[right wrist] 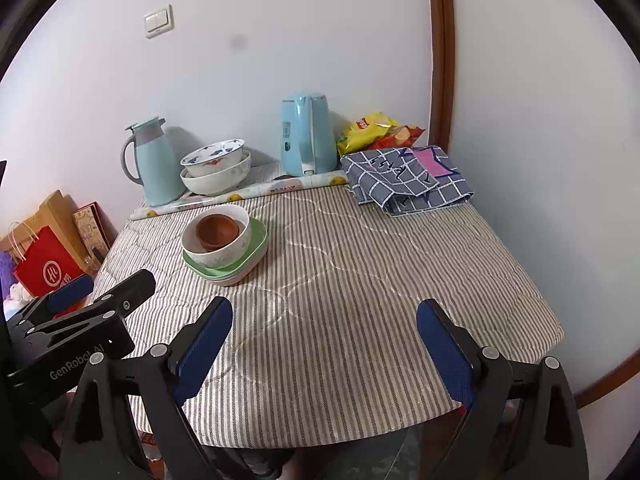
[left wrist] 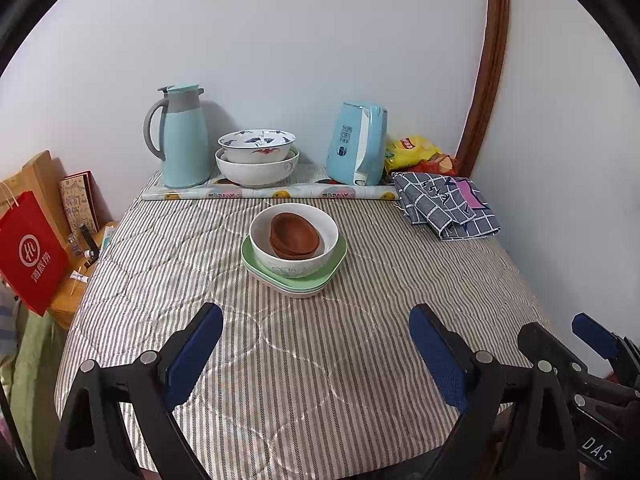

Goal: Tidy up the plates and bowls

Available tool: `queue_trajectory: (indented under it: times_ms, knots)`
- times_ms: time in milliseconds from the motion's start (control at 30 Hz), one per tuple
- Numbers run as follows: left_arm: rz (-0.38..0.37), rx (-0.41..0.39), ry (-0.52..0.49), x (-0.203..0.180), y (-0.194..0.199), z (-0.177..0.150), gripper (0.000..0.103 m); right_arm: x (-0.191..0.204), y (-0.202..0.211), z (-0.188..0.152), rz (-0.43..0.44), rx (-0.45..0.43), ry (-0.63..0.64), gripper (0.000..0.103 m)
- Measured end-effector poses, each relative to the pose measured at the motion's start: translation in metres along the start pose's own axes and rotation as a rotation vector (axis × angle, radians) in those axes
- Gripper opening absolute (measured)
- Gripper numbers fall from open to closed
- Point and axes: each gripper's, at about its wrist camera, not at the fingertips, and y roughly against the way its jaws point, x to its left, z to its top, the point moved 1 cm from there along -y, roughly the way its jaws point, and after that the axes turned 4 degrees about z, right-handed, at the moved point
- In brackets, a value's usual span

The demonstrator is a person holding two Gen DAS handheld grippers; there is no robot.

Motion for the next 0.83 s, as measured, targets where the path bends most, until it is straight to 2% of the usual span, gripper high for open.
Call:
queue_trajectory:
  times_ms: [533,833]
  knots:
    - [0.0,0.0,-0.001,0.001,-0.001,-0.001,0.095,0.001,0.002,0.0,0.001,-0.004,-0.002,0.092]
    - [0.004,0.019,-0.002,0.005,-0.015,0.001,0.095,0.007,-0.007,0.002,0.005,0.012,0.003,0.092]
